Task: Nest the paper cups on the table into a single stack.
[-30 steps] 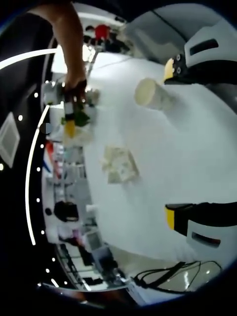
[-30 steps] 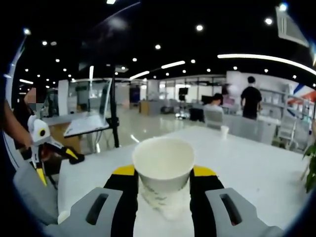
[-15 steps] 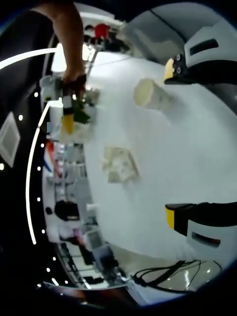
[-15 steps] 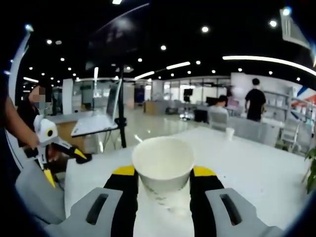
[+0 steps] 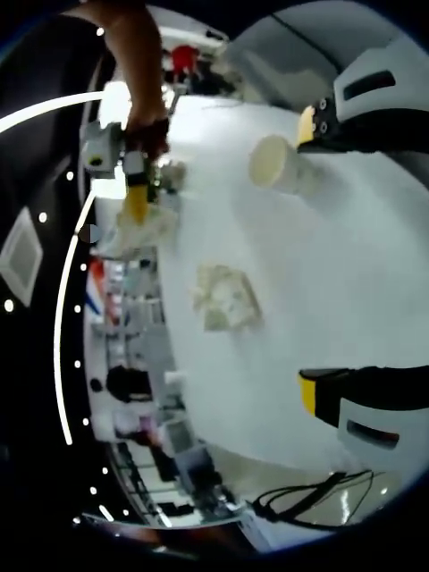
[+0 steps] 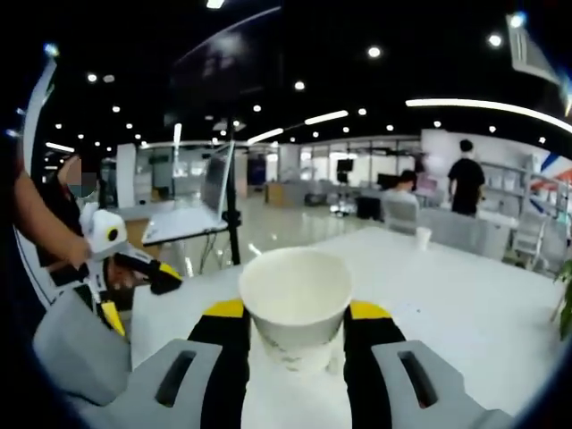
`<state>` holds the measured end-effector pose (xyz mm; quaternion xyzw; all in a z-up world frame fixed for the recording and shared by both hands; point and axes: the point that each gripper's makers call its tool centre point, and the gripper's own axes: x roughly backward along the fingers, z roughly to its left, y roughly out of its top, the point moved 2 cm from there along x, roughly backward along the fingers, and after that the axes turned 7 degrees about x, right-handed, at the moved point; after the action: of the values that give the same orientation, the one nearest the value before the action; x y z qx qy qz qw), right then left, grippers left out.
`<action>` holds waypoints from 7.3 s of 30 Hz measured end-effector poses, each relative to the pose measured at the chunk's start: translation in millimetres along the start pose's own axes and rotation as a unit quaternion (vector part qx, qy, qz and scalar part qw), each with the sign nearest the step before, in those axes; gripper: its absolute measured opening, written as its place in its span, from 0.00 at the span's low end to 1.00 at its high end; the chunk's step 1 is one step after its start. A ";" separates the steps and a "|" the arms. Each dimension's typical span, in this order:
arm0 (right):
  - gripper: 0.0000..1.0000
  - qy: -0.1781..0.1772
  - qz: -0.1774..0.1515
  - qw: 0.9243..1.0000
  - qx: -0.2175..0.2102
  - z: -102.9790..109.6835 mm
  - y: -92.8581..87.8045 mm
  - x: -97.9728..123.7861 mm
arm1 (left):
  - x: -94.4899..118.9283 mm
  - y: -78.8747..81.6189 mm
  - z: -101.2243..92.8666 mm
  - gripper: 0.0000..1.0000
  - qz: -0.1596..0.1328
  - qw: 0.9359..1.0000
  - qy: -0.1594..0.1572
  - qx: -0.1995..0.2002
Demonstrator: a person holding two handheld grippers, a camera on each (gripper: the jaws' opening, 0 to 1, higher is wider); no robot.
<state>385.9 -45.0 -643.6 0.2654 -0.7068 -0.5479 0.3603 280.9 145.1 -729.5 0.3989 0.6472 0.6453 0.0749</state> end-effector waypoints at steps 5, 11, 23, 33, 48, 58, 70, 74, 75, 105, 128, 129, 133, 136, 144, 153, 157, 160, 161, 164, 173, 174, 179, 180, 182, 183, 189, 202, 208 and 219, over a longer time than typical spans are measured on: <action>0.38 0.008 0.001 1.000 -0.004 14.8 -4.3 3.4 | -1.1 1.3 0.8 0.98 -0.001 1.000 -0.002 -0.001; 0.38 0.019 0.000 1.000 -0.006 29.6 -6.7 6.4 | -3.8 0.0 0.4 0.98 0.002 1.000 -0.004 -0.001; 0.38 0.025 -0.005 1.000 -0.014 41.6 -9.1 11.7 | -8.6 1.7 0.9 0.98 -0.003 1.000 -0.005 -0.006; 0.38 0.034 -0.003 0.999 -0.007 54.3 -11.9 17.7 | -12.3 -1.6 1.8 0.97 0.004 1.000 -0.008 -0.004; 0.37 0.053 0.000 0.999 -0.001 74.8 -20.7 30.4 | -12.0 -2.0 6.6 0.98 0.001 1.000 0.005 0.003; 0.38 0.070 0.003 0.998 0.001 90.3 -23.4 42.3 | -11.2 -4.3 7.4 0.98 0.005 1.000 0.007 0.003; 0.38 0.087 0.004 0.996 0.006 105.5 -23.2 50.1 | -12.2 -6.0 6.5 0.98 0.009 1.000 0.004 0.003; 0.38 0.095 0.004 0.995 0.012 111.9 -21.3 52.7 | -12.3 -7.1 7.6 0.98 0.011 1.000 0.004 0.004; 0.38 0.096 0.003 0.995 0.012 112.8 -20.9 53.2 | -12.3 -7.3 7.9 0.98 0.011 1.000 0.004 0.004; 0.37 0.101 -0.014 0.995 0.000 125.8 -14.9 58.8 | -8.7 -9.7 7.6 0.98 0.017 1.000 0.003 0.006; 0.37 0.099 -0.023 0.995 0.018 132.8 -40.8 43.3 | -8.5 -10.2 6.1 0.98 0.017 1.000 0.002 0.009; 0.37 0.099 -0.023 0.995 0.018 132.9 -41.6 43.1 | -8.5 -10.3 6.0 0.98 0.017 1.000 0.003 0.009; 0.38 0.097 -0.020 0.995 0.017 132.9 -47.4 41.6 | -8.4 -10.5 5.1 0.98 0.017 1.000 0.003 0.010; 0.38 0.097 -0.015 0.995 0.015 132.9 -53.2 40.5 | -8.0 -10.6 4.9 0.98 0.018 1.000 0.004 0.011; 0.38 0.098 -0.003 0.995 0.008 135.7 -67.4 37.6 | -10.1 -11.9 4.7 0.98 0.018 1.000 0.004 0.013; 0.38 0.100 0.016 0.995 0.004 138.4 -82.0 35.7 | -10.7 -12.7 4.8 0.97 0.018 1.000 0.006 0.015; 0.38 0.099 0.022 0.995 0.001 138.0 -86.4 35.0 | -11.6 -13.2 4.9 0.98 0.016 1.000 0.005 0.017; 0.38 0.098 0.024 0.995 -0.003 138.1 -87.3 34.5 | -11.9 -13.4 4.0 0.98 0.017 1.000 0.005 0.018; 0.38 0.098 0.028 0.995 -0.001 138.1 -88.9 34.0 | -11.9 -13.0 3.4 0.98 0.017 1.000 0.005 0.017; 0.39 0.098 0.036 0.995 -0.001 139.2 -93.2 32.8 | -11.1 -12.8 3.6 0.98 0.016 1.000 0.005 0.018; 0.39 0.104 0.058 0.993 0.006 145.4 -102.4 31.6 | -7.9 -14.3 2.9 0.98 0.017 1.000 0.006 0.021; 0.39 0.104 0.061 0.993 0.007 146.1 -103.9 31.5 | -7.9 -14.4 2.8 0.98 0.016 1.000 0.006 0.021; 0.39 0.105 0.067 0.992 0.011 146.3 -107.8 31.2 | -8.5 -15.7 2.8 0.98 0.017 1.000 0.005 0.022; 0.39 0.106 0.067 0.992 0.011 146.6 -107.4 31.2 | -8.4 -15.8 2.6 0.97 0.017 1.000 0.006 0.023; 0.39 0.108 0.068 0.992 0.011 147.0 -107.2 30.4 | -8.6 -16.1 2.4 0.97 0.018 1.000 0.005 0.023; 0.39 0.108 0.069 0.992 0.013 147.0 -107.3 30.3 | -8.7 -16.6 2.3 0.97 0.019 1.000 0.005 0.024; 0.42 0.108 0.069 0.992 -0.002 145.6 -106.1 30.7 | -9.7 -16.9 1.5 0.97 0.020 1.000 0.005 0.023; 0.61 0.109 0.055 0.992 -0.014 137.7 -90.5 35.0 | -13.9 -14.8 2.9 0.98 0.022 1.000 0.005 0.021; 0.69 0.088 0.035 0.995 -0.010 116.6 -71.2 38.7 | -17.2 -10.5 1.7 0.98 0.018 1.000 0.000 0.019; 0.89 0.019 0.029 0.999 -0.014 59.6 -64.6 56.6 | -22.7 1.3 1.2 0.98 0.008 1.000 -0.009 0.012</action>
<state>303.0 -70.5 -702.0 0.2501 -0.6995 -0.5415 0.3936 297.4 131.9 -738.0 0.4107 0.6513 0.6341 0.0711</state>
